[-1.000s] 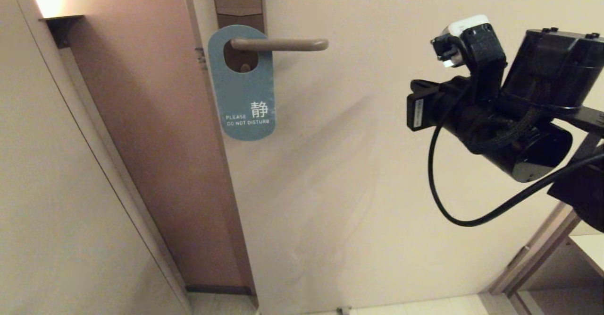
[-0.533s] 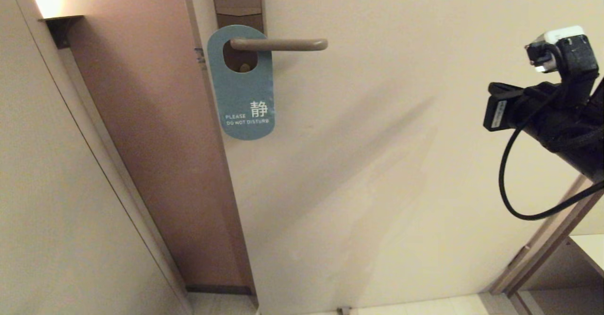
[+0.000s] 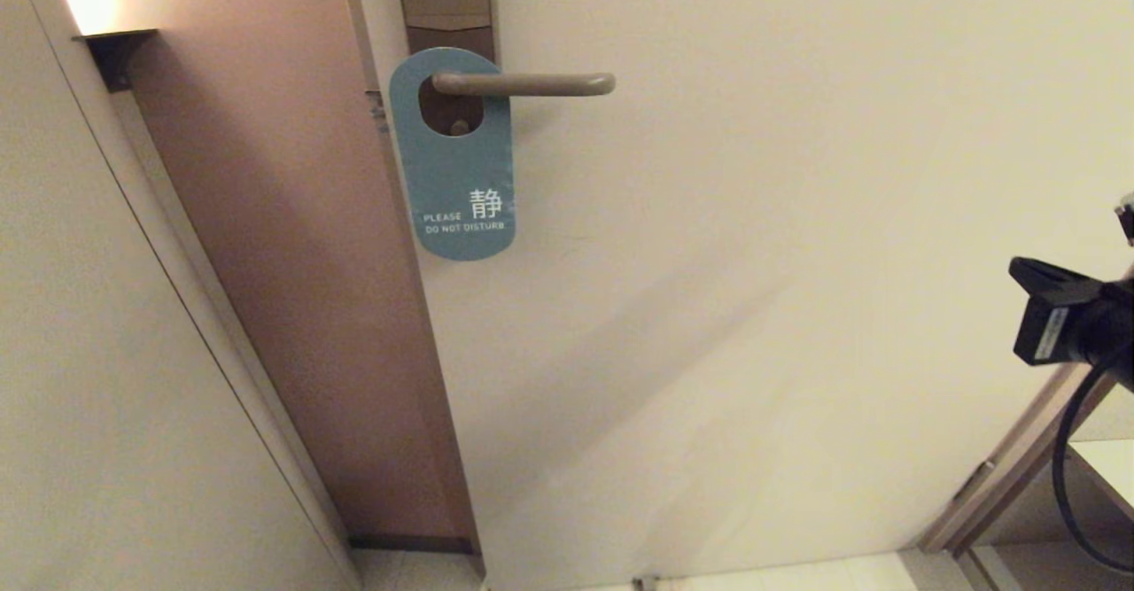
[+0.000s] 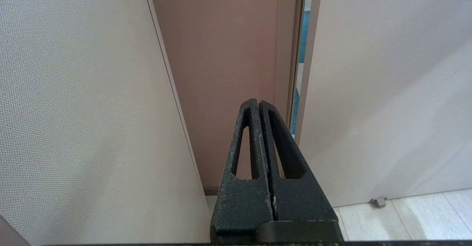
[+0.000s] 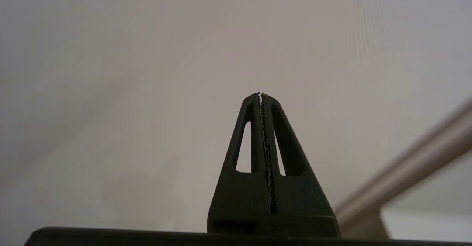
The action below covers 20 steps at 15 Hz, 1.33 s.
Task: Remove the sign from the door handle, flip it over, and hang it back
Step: Take down the sign
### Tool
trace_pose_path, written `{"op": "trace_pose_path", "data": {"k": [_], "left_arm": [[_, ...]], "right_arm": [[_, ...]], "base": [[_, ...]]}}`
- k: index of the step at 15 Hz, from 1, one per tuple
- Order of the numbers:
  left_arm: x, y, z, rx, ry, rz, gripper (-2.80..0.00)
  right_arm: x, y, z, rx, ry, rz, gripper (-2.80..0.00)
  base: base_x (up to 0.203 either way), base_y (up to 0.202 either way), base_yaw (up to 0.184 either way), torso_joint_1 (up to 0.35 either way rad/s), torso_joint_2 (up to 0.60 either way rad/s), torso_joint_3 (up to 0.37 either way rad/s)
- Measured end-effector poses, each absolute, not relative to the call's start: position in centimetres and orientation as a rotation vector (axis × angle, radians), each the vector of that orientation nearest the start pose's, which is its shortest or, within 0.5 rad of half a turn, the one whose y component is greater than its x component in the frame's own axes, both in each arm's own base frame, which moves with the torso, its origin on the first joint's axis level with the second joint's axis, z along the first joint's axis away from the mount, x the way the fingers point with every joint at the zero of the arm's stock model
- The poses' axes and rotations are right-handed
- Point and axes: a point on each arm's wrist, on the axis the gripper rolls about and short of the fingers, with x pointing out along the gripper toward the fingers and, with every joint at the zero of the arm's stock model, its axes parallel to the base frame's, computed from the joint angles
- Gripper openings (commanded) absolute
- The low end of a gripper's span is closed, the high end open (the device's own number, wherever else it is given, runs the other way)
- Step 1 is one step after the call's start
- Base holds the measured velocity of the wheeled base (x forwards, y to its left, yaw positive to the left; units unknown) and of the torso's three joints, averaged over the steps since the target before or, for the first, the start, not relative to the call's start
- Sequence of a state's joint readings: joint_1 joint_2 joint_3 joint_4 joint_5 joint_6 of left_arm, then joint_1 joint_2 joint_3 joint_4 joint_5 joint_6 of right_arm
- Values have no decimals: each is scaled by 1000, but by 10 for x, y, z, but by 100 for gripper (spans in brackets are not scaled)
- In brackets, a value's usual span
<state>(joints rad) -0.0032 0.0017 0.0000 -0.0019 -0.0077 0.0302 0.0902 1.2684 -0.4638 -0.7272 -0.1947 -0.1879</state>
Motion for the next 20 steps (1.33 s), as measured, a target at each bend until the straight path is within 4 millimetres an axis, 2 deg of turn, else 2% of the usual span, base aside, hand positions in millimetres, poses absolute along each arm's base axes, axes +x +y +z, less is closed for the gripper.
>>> {"op": "trace_pose_path", "data": {"k": [7,15,20], "left_arm": [[-23,0,76,31,0,-11,-280],[-23,0,76,31,0,-11,-280],[-23,0,76,30,0,-11,-280]], "right_arm": [[97,5,139,-165,180,-73,-280],[38,0,109,-148,229,-15,-280],[6,-1,92,-135,197,2,-280]], "base": [[0,0,0,0,0,0],[0,0,0,0,0,0],[0,0,0,0,0,0]]}}
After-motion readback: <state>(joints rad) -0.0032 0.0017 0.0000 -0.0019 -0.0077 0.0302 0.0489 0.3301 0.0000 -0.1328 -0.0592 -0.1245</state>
